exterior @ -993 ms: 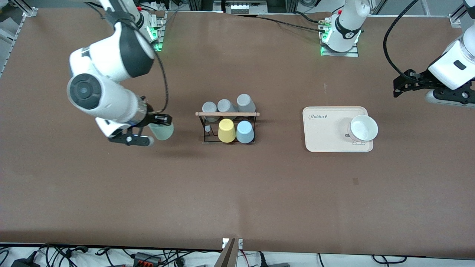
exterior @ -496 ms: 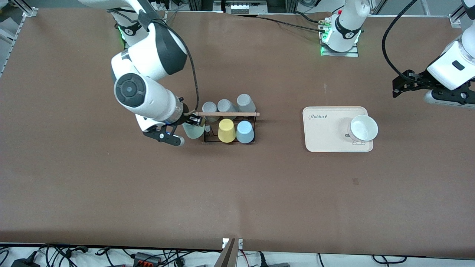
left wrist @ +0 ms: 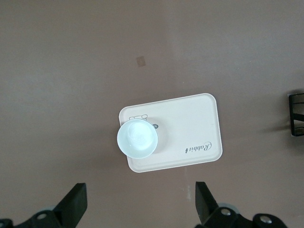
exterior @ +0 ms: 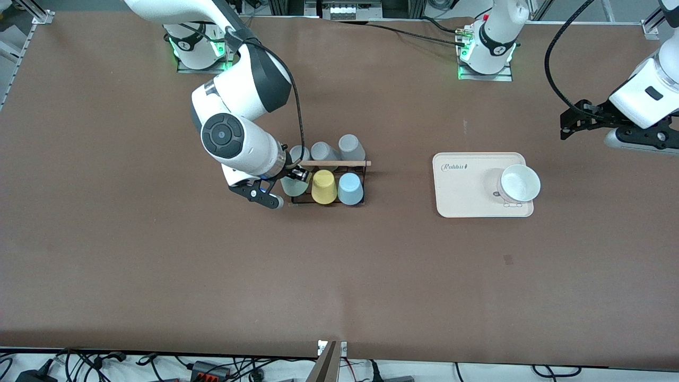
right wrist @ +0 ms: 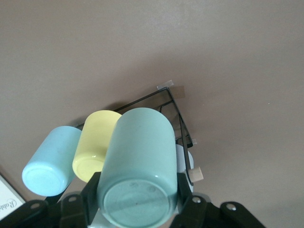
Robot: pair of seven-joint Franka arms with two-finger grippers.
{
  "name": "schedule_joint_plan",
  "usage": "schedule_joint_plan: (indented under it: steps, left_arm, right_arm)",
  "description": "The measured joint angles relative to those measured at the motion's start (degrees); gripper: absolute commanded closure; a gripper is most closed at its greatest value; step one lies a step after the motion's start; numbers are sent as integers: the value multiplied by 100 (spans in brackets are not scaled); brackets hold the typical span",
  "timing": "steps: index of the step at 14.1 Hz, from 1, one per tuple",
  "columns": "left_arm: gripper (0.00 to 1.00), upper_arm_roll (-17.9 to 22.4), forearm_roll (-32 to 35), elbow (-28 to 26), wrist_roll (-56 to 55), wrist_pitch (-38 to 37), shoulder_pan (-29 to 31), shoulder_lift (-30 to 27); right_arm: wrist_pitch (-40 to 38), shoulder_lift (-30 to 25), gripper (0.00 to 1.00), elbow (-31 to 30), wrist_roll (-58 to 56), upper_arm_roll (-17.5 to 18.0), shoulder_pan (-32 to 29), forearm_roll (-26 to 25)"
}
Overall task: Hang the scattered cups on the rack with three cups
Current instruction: 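Carry the pale green cup with the right gripper to the rack, then hang the pale green cup on the rack beside the yellow cup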
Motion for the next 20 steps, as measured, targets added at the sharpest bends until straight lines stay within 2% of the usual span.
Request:
schedule_joint_plan:
  steps: [20]
  left_arm:
    - [0, -3, 0, 22, 0, 0, -14, -1]
  right_arm:
    - [149, 519, 75, 9, 40, -1, 29, 4]
